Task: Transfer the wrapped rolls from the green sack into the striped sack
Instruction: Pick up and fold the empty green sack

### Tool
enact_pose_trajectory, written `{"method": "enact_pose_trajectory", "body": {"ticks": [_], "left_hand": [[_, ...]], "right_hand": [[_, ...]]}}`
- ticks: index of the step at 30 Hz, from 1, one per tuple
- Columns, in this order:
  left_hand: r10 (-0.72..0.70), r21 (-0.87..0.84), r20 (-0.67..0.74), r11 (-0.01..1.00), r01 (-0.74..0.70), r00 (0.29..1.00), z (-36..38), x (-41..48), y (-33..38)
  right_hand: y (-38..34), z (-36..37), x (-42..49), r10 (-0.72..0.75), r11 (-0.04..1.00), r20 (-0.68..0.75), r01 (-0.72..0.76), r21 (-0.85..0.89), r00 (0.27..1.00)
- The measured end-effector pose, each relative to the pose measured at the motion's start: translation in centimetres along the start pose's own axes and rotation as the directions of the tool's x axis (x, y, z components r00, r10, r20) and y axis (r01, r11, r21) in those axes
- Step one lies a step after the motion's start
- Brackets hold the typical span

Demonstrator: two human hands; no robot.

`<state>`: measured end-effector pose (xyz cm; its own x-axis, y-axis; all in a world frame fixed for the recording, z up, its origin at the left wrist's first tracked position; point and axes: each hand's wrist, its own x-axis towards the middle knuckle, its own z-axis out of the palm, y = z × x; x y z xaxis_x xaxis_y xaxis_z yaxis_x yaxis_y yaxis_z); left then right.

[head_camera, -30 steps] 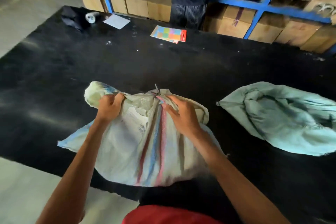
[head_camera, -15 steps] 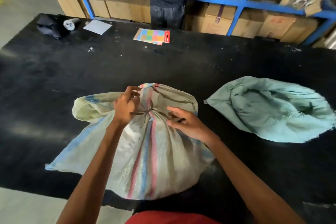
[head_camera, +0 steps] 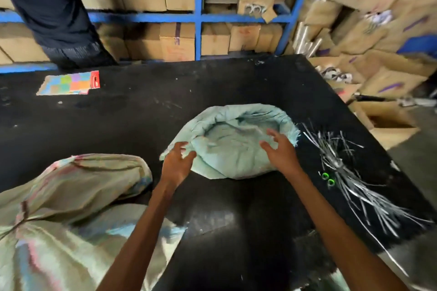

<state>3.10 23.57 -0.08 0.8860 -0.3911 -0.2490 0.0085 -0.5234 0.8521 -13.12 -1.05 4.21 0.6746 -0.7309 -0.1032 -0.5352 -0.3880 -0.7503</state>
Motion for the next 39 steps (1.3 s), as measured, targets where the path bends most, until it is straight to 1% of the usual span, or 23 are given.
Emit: {"method": "enact_pose_trajectory", "body": {"ticks": [3,5,8,10,12,14,15,17,18,21,23,27,28,31,33,34,35,37,39], "left_hand": [[-0.120,0.011,-0.047,0.993,0.120,0.992,4.9,2.3,-0.9],[-0.201,0.017,-0.091,0.979,0.204,0.975,7.9,4.1,-0.9],[-0.304,0.020,-0.128,0.951,0.309,0.944,9.7,6.0,-1.3],[-0.388,-0.017,-0.129,0.921,0.389,0.913,10.9,7.7,-1.7],[-0.445,-0.068,-0.122,0.895,0.440,0.887,12.0,9.3,-1.9],[-0.481,-0.064,-0.121,0.877,0.477,0.868,12.9,10.9,-2.0],[-0.488,-0.060,-0.124,0.873,0.485,0.864,13.2,11.5,-2.2],[-0.500,-0.063,-0.131,0.866,0.496,0.856,13.7,12.4,-2.4],[-0.513,-0.091,-0.131,0.859,0.505,0.849,13.8,12.5,-2.4],[-0.542,-0.159,-0.144,0.839,0.521,0.828,13.8,13.0,-2.6],[-0.501,-0.176,-0.165,0.863,0.474,0.850,13.4,13.0,-1.5],[-0.361,-0.195,-0.222,0.927,0.321,0.906,12.0,11.4,2.8],[-0.318,-0.208,-0.224,0.939,0.274,0.921,11.5,10.8,3.9],[-0.207,-0.245,-0.200,0.957,0.156,0.958,9.9,8.8,7.0],[-0.127,-0.277,-0.177,0.958,0.074,0.976,8.5,6.2,10.1],[-0.116,-0.323,-0.134,0.944,0.067,0.984,8.2,5.3,11.4],[-0.115,-0.412,-0.074,0.908,0.075,0.991,7.7,4.2,12.7],[-0.074,-0.631,0.097,0.767,0.119,0.992,6.6,1.0,15.6],[0.040,-0.765,0.205,0.630,0.135,0.978,5.9,-1.8,18.4]], "right_hand": [[5.1,-2.7,4.2,0.073,0.993,-0.128,-0.084,-0.078,0.989],[8.6,-4.1,8.0,0.128,0.983,-0.167,-0.148,-0.113,0.978],[11.5,-4.7,12.0,0.235,0.965,-0.137,-0.248,-0.090,0.962],[13.2,-4.7,14.7,0.307,0.950,-0.090,-0.310,-0.025,0.947],[14.5,-4.1,17.1,0.371,0.928,-0.044,-0.369,0.055,0.928],[15.6,-3.0,19.1,0.431,0.899,-0.001,-0.429,0.087,0.903],[15.9,-2.7,19.5,0.444,0.893,0.004,-0.443,0.074,0.896],[16.9,-1.7,20.3,0.446,0.894,-0.026,-0.444,0.054,0.895],[17.2,-1.4,20.4,0.435,0.900,-0.048,-0.432,0.066,0.899],[16.9,-1.3,20.4,0.464,0.870,-0.037,-0.448,0.206,0.885],[16.1,-1.6,19.7,0.452,0.860,-0.032,-0.426,0.281,0.891],[12.6,-3.3,17.9,0.376,0.846,-0.063,-0.315,0.431,0.925],[11.2,-3.8,17.2,0.334,0.845,-0.072,-0.265,0.465,0.940],[6.0,-5.2,14.4,0.156,0.876,-0.142,-0.070,0.477,0.978],[1.5,-6.5,10.8,0.009,0.878,-0.220,0.097,0.468,0.976],[-0.1,-6.5,9.2,-0.064,0.879,-0.243,0.170,0.446,0.968],[-1.9,-6.5,7.3,-0.150,0.882,-0.270,0.252,0.398,0.951],[-4.8,-6.1,2.7,-0.335,0.872,-0.294,0.413,0.263,0.895],[-6.6,-5.1,-1.2,-0.487,0.836,-0.262,0.532,0.135,0.833]]}}
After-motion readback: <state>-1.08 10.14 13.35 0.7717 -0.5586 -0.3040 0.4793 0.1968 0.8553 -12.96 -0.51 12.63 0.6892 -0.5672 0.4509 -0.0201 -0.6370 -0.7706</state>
